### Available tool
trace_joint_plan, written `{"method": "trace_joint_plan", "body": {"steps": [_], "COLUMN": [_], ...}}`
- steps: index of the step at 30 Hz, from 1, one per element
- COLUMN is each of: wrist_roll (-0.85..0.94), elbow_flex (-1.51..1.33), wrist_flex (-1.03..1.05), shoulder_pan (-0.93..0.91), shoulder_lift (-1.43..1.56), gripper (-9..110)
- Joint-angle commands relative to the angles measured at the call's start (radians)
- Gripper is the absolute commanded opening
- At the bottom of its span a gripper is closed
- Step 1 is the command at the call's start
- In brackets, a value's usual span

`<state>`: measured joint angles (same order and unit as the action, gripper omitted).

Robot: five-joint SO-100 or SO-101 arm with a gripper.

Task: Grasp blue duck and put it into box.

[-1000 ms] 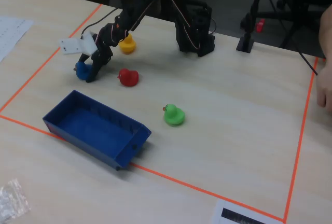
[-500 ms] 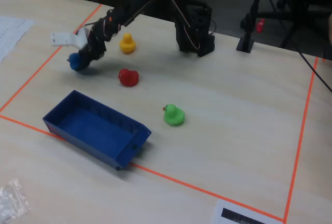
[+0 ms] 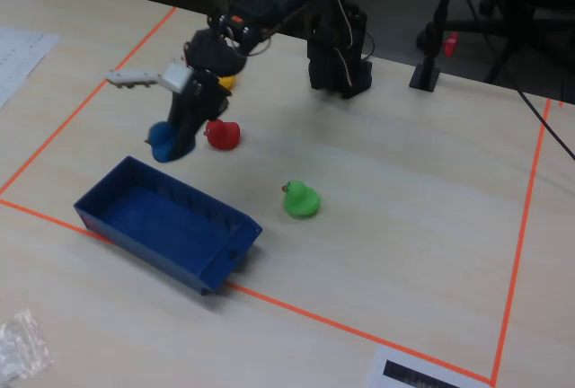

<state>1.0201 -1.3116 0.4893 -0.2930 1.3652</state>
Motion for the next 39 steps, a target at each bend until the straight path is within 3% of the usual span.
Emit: {"method": "trace_joint_plan", "body": {"steps": [1, 8, 15, 21, 25, 26, 32, 39], "wrist_roll": [0.026, 0.103, 0.195, 0.118, 0.071, 0.071, 0.080, 0.091], "elbow_flex": [0.063, 0.213, 0.241, -0.103, -0.383, -0.465, -0.933, -1.376], "wrist_flex": [-0.106, -0.130, -0.052, -0.012, 0.101, 0.132, 0.293, 0.428], "shoulder_pan": [0.035, -0.003, -0.048, -0.048, 0.034, 0.063, 0.236, 0.377], "shoulder_lift": [-0.091, -0.331, -0.364, 0.097, 0.459, 0.549, 1.106, 1.532], "gripper": [0, 7, 33, 27, 2, 0, 0, 0]}}
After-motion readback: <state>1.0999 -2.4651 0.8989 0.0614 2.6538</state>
